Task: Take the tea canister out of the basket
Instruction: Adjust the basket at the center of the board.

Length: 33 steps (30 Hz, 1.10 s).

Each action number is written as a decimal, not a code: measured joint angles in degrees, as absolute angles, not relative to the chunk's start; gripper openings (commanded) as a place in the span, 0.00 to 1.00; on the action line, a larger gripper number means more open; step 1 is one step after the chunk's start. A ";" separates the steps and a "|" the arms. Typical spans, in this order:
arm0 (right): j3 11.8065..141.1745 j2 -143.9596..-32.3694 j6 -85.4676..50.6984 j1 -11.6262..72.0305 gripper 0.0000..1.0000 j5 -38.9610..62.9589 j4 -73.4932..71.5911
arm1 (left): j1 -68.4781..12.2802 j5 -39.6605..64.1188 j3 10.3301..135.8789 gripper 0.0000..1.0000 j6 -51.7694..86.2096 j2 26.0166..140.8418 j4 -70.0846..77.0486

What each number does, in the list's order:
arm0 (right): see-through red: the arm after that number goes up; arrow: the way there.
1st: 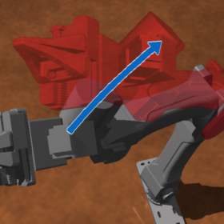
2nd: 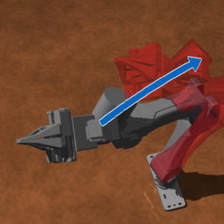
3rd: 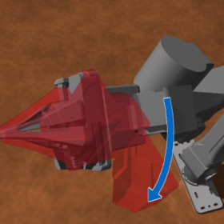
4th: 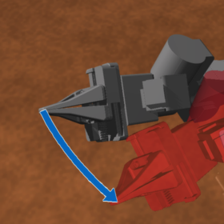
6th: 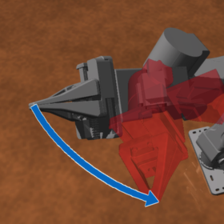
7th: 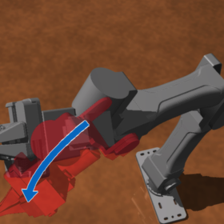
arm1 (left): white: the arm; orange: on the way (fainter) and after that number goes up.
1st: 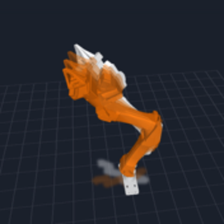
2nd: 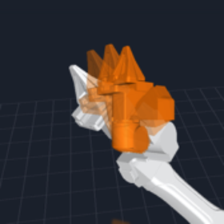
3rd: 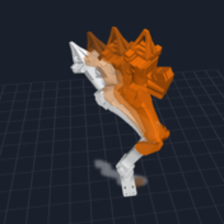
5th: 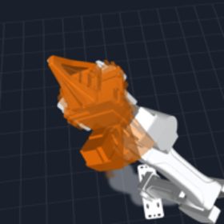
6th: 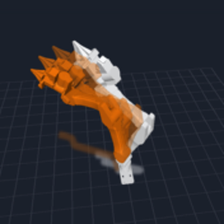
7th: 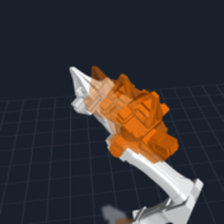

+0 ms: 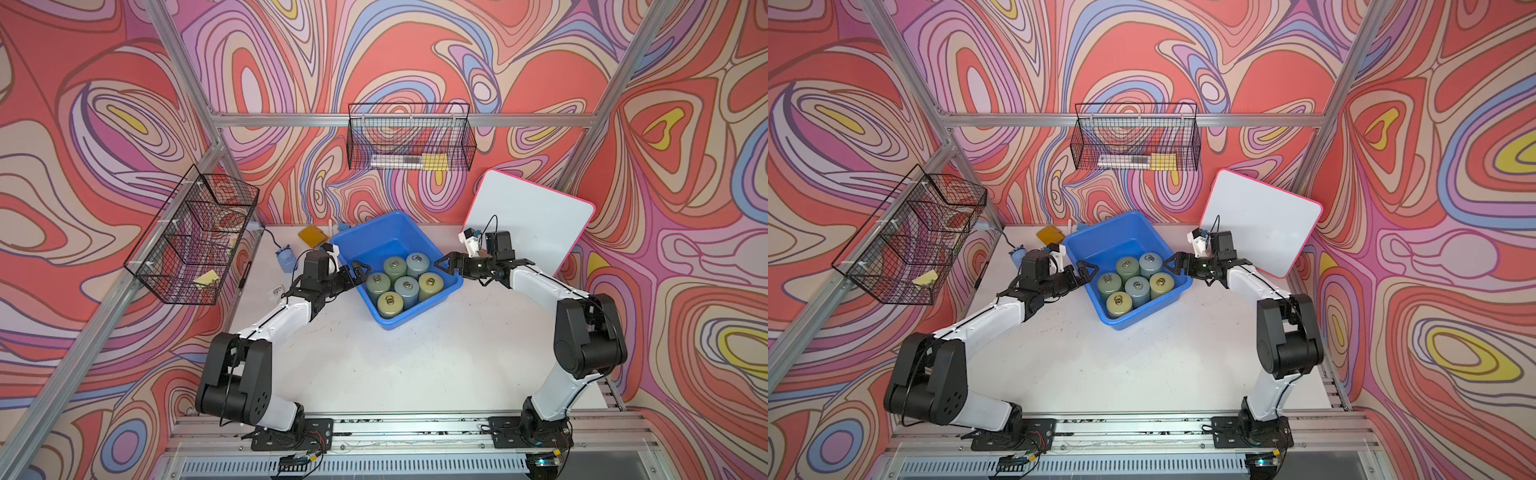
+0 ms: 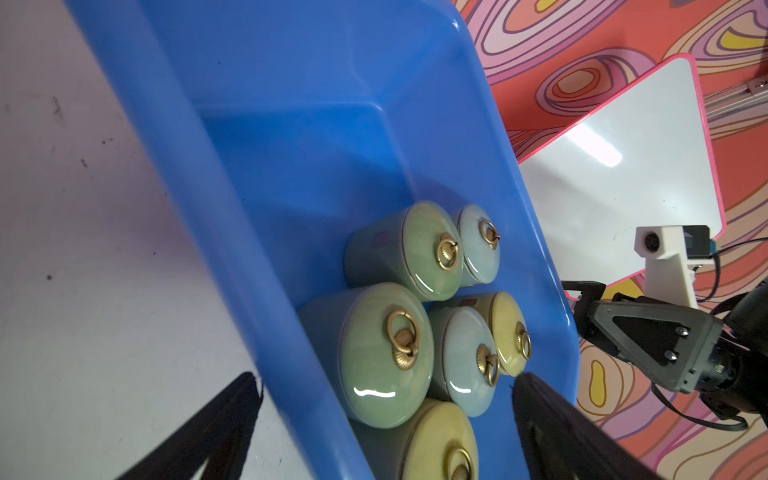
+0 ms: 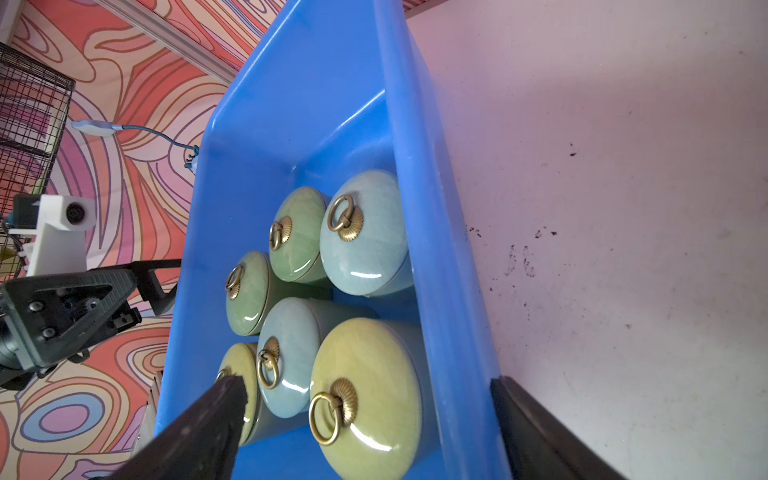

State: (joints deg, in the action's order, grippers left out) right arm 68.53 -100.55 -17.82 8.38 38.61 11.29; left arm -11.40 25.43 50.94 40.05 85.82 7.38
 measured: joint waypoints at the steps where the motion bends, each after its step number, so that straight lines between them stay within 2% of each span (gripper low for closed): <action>1: 68.51 -100.51 -17.76 8.40 0.92 38.57 11.35 | -11.44 25.43 51.64 0.99 39.94 86.30 6.74; 16: 67.09 -98.32 -16.78 9.50 0.92 36.38 13.47 | -12.03 26.59 58.74 0.99 38.15 93.84 3.07; 33: 61.69 -92.66 -17.54 11.60 0.92 33.06 14.87 | -12.99 26.26 74.52 0.99 37.50 106.13 -1.28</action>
State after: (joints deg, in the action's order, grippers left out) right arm 61.69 -92.66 -17.54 11.60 33.06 14.87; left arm -12.99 26.26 74.52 37.50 106.13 -1.28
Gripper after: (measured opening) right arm 0.919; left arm 0.991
